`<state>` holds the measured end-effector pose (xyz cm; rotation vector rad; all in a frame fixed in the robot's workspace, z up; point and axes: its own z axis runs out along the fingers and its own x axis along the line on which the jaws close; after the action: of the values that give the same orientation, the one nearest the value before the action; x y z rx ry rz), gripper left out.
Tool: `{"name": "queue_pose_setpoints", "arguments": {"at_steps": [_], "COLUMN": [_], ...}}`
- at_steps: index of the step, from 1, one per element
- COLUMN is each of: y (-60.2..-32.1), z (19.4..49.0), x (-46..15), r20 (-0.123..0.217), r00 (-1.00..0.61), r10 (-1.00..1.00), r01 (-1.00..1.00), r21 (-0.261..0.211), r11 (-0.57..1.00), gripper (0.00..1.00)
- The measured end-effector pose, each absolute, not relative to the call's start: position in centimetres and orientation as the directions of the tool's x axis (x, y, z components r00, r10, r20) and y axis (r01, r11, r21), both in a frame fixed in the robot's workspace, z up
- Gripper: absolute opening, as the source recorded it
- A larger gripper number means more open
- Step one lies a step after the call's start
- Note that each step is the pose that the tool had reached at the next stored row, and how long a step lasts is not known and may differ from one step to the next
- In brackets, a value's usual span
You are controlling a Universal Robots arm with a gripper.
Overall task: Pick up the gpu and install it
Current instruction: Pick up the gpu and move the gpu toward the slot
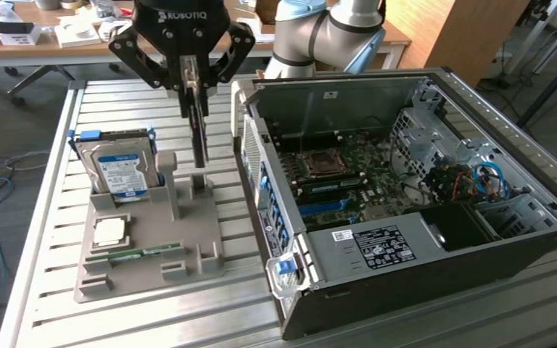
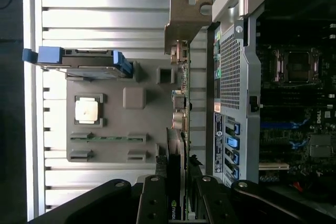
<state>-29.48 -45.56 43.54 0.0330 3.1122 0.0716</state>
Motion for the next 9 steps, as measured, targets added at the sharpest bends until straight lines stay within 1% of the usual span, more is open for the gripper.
{"name": "queue_pose_setpoints", "arguments": {"at_steps": [9], "y": [-45.6], "z": [45.2], "x": [-29.5], "r20": [-0.028], "r00": [-0.999], "r10": [0.022], "r01": [0.021], "r21": [0.046], "r11": [0.999], "gripper": [0.26]}}
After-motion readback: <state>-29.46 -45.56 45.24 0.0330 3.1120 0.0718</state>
